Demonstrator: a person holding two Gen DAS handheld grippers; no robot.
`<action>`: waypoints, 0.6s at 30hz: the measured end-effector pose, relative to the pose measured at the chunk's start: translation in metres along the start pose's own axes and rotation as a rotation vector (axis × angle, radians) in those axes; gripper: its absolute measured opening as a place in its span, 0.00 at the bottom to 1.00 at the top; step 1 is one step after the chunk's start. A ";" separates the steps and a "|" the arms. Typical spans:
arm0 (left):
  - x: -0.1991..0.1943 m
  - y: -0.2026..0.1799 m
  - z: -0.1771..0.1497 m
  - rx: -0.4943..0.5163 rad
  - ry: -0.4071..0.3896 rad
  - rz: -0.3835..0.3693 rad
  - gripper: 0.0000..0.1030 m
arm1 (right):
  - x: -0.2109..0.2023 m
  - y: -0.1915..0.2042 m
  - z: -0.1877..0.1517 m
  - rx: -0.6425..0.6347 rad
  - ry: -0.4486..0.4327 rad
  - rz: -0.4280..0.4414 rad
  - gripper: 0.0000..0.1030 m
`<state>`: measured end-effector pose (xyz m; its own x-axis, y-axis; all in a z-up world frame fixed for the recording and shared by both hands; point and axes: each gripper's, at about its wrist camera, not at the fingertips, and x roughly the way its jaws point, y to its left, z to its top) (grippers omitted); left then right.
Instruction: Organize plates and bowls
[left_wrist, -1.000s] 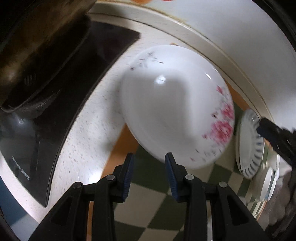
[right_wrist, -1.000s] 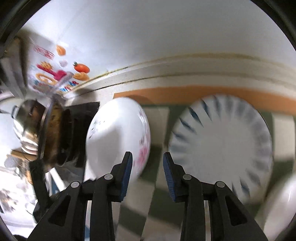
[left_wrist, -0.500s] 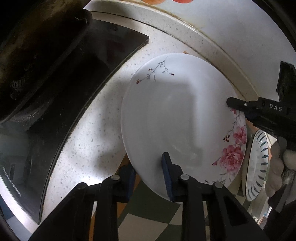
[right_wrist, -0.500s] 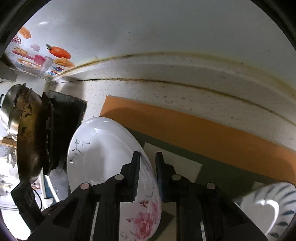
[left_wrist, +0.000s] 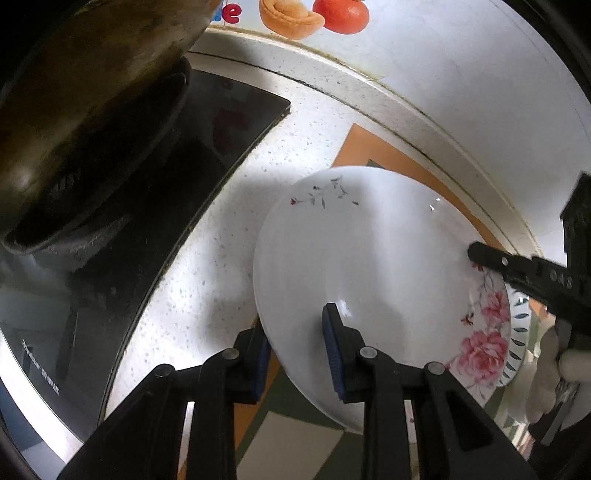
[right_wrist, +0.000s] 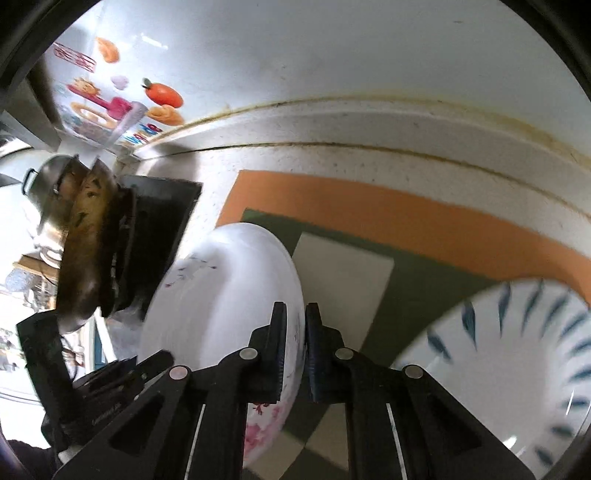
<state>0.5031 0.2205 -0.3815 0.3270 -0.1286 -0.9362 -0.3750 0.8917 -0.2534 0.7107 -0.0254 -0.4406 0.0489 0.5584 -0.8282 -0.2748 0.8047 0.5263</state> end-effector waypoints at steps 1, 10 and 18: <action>-0.002 -0.001 0.000 0.003 0.002 -0.003 0.23 | -0.006 0.000 -0.006 0.001 -0.009 0.001 0.11; -0.046 -0.032 -0.014 0.076 -0.037 -0.056 0.23 | -0.086 0.002 -0.059 0.057 -0.142 0.034 0.11; -0.086 -0.070 -0.052 0.218 -0.023 -0.097 0.23 | -0.159 -0.009 -0.143 0.145 -0.235 0.024 0.11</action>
<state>0.4559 0.1462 -0.2961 0.3727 -0.2110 -0.9036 -0.1452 0.9485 -0.2814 0.5680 -0.1502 -0.3412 0.2699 0.5953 -0.7569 -0.1393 0.8019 0.5810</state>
